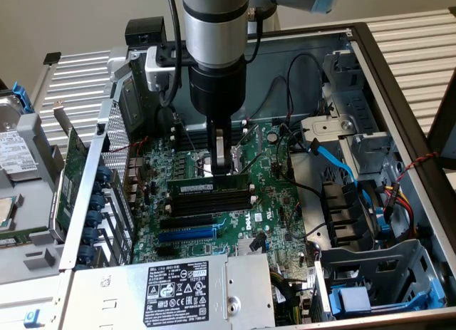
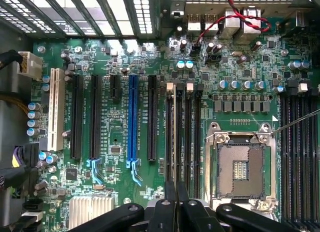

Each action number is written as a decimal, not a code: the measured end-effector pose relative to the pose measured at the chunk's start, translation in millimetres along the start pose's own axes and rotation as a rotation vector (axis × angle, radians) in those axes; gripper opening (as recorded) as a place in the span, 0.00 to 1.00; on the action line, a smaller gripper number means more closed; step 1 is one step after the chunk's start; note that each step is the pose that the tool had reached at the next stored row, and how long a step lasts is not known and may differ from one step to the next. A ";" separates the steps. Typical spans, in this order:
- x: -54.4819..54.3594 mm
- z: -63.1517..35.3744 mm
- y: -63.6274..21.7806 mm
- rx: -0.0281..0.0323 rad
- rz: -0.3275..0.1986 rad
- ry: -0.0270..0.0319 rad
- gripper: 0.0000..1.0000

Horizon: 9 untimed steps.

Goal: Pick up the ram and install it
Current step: 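Insert the ram into the slot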

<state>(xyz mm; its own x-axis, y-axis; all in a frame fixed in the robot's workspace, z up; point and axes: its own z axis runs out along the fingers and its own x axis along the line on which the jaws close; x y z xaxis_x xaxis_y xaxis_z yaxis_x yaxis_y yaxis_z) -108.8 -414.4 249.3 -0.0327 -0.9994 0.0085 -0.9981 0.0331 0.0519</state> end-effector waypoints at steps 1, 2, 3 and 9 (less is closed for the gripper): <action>0.1 0.0 0.0 0.0004 0.000 0.0001 0.12; 0.2 0.0 0.0 0.0008 0.000 0.0000 0.12; 0.3 0.0 -0.1 0.0011 0.000 0.0000 0.12; 1.0 0.0 -0.5 0.0057 0.000 0.0001 0.12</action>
<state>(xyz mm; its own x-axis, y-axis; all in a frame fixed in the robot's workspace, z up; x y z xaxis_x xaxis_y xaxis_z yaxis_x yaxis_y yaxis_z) -108.3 -415.4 249.3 -0.0326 -0.9994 0.0086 -0.9984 0.0330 0.0462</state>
